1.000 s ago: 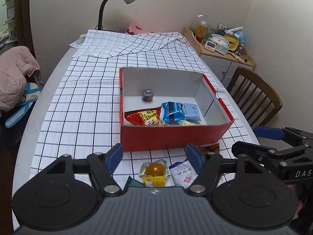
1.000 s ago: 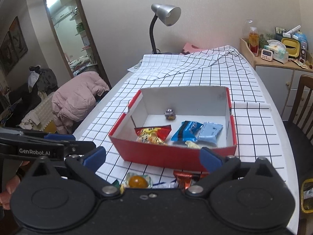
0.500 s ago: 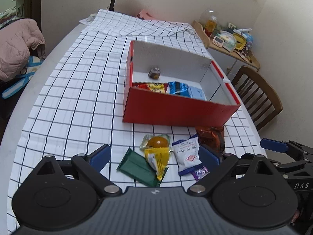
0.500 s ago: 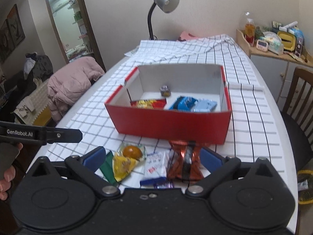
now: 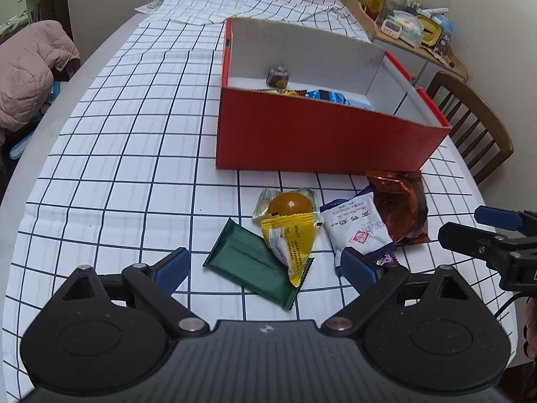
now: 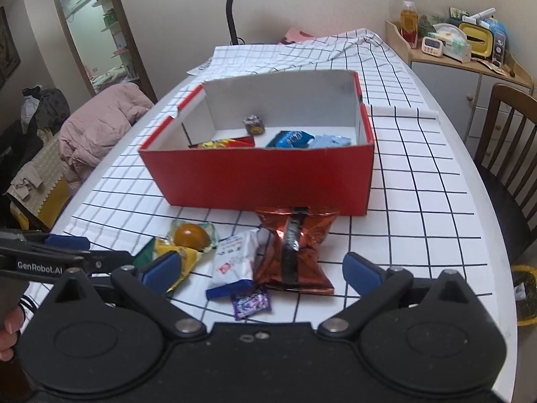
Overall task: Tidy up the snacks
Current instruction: 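Move both grippers back to the snack pile beside the box, then grasp the yellow pastry with the left gripper while the right grasps the brown foil bag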
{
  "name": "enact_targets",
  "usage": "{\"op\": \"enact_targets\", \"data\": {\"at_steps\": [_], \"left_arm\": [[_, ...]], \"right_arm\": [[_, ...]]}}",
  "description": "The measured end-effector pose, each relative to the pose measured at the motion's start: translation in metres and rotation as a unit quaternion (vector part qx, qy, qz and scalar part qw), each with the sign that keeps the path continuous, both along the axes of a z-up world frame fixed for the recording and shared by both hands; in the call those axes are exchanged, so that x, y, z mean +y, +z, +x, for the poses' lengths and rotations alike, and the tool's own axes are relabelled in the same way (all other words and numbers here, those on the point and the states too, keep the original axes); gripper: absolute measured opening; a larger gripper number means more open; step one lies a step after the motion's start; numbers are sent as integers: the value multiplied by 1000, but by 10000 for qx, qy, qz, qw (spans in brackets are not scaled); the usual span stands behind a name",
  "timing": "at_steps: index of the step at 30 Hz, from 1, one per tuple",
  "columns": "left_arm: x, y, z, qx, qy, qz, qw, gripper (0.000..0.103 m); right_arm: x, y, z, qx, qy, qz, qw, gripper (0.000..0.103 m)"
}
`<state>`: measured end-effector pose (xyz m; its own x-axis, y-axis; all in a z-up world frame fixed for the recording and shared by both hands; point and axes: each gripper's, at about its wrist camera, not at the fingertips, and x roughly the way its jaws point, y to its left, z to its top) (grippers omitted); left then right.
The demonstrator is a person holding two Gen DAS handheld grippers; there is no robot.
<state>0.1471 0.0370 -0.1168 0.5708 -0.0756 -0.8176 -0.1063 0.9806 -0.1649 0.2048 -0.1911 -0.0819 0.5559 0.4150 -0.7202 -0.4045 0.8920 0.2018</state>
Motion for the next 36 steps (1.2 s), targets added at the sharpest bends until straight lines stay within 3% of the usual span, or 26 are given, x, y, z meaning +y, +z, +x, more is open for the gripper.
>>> {"op": "enact_targets", "data": {"at_steps": [13,16,26,29,36], "left_arm": [[-10,-25,28,321,5,-64,9995,96],[-13,-26,32,335,15,-25,9994,95],[-14,-33,45,540,-71,-330,9980,56],[-13,-33,47,547,-89,-402,9977,45],[-10,-33,47,553,-30,-555,9969,35]], "right_arm": [[5,-32,41,376,-102,-108,9992,98],[5,-38,50,494,-104,-99,9987,93],[9,-51,63,706,-77,-201,9973,60],[8,-52,64,721,-84,-175,9972,55],[9,-50,64,656,-61,-207,9976,47]]}}
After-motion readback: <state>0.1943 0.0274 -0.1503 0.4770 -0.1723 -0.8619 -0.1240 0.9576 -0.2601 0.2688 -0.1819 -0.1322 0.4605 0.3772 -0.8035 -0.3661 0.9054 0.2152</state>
